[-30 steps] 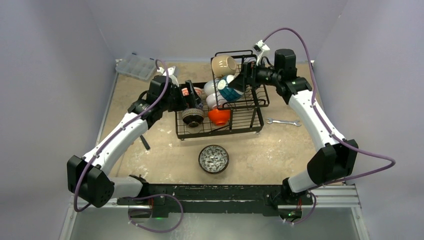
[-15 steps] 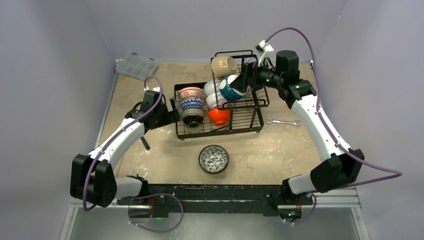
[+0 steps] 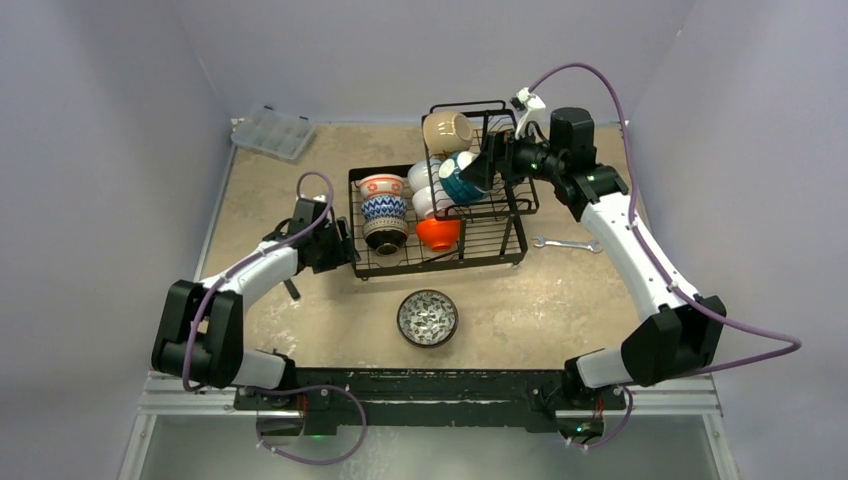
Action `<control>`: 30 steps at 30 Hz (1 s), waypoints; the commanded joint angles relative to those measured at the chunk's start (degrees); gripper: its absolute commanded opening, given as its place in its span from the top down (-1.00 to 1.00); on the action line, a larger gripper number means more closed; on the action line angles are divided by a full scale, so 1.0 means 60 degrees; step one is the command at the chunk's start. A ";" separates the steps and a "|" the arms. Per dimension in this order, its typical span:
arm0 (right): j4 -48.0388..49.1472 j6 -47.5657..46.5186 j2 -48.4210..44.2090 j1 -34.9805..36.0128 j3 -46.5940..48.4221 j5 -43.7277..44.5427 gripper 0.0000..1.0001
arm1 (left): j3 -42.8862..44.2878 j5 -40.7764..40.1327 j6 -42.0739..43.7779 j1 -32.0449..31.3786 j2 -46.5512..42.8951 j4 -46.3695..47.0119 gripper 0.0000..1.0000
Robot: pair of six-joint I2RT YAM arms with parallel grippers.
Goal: Load the bowls into the dish rack
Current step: Adjust the bowl in the dish rack.
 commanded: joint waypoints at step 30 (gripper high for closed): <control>0.1100 0.1076 0.0244 0.0614 0.0440 -0.0643 -0.91 | 0.2008 0.0243 0.0535 0.1755 0.0373 -0.0420 -0.67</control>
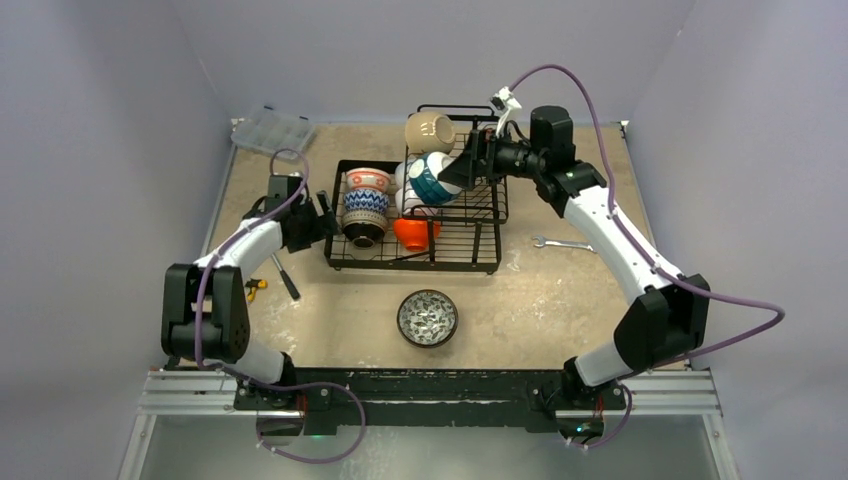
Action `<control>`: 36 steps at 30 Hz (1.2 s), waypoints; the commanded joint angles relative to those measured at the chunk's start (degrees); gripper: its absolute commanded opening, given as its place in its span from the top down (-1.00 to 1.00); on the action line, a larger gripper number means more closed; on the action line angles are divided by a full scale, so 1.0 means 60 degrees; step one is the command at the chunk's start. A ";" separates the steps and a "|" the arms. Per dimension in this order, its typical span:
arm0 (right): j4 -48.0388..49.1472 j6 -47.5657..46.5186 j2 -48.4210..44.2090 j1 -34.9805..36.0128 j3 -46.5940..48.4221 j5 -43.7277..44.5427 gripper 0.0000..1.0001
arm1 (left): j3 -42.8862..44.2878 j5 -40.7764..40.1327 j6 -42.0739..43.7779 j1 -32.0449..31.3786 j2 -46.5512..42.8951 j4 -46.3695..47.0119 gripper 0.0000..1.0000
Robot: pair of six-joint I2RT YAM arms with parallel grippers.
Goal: Load the bowls into the dish rack
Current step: Adjust the bowl in the dish rack.
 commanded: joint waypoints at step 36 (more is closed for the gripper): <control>0.0525 0.0143 -0.0678 0.1099 -0.0477 -0.0681 -0.82 | -0.1459 0.2485 -0.1338 -0.3087 -0.3649 -0.0307 -0.49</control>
